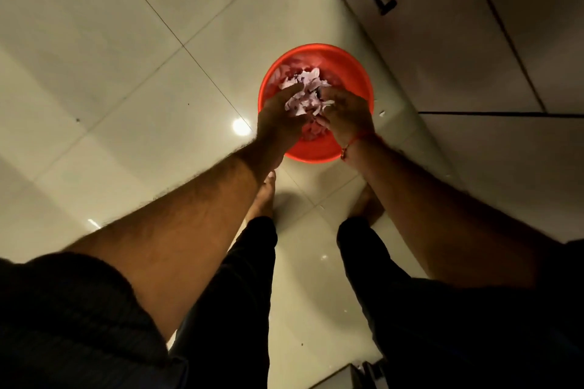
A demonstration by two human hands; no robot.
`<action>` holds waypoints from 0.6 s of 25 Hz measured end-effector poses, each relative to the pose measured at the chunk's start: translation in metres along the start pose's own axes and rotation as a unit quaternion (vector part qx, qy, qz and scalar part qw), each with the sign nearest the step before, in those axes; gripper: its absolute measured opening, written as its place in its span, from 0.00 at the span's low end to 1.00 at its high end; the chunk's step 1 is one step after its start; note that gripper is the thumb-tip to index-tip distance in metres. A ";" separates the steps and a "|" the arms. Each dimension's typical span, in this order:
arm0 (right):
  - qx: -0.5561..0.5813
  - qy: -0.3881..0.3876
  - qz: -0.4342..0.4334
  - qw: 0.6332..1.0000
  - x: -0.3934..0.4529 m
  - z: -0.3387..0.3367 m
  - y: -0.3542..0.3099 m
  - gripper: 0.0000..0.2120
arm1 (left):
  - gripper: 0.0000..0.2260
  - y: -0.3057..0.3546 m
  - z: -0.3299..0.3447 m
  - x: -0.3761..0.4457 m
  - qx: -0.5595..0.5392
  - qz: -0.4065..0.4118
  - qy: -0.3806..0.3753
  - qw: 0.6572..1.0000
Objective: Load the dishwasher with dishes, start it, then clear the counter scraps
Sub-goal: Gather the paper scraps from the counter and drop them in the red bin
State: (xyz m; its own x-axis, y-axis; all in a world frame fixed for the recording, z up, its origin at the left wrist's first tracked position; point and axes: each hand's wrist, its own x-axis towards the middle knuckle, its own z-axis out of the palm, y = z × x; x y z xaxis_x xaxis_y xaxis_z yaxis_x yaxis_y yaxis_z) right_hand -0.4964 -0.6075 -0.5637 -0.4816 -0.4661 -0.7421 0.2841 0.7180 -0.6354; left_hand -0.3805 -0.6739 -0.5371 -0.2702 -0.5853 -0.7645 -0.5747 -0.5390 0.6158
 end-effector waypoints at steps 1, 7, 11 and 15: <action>-0.013 0.009 0.006 1.000 0.011 0.002 0.008 0.19 | 0.26 -0.005 -0.001 0.003 0.034 -0.002 0.009 0.999; -0.161 0.099 -0.021 0.982 -0.013 -0.003 -0.014 0.06 | 0.06 -0.003 -0.003 0.007 0.143 0.045 0.082 0.985; -0.113 0.002 -0.021 0.993 -0.024 -0.002 -0.014 0.15 | 0.14 0.004 -0.003 -0.005 0.163 0.070 0.014 0.984; -0.083 0.003 -0.025 0.996 -0.040 -0.005 -0.020 0.15 | 0.20 0.013 -0.015 -0.024 0.159 0.117 0.017 0.980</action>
State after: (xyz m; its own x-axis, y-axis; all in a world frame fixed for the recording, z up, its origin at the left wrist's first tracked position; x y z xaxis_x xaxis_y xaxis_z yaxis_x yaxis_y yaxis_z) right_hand -0.4870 -0.6011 -0.5201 -0.4966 -0.5006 -0.7091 0.1198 0.7695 -0.6272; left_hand -0.3695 -0.6763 -0.5084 -0.4003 -0.6938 -0.5986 -0.7131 -0.1744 0.6790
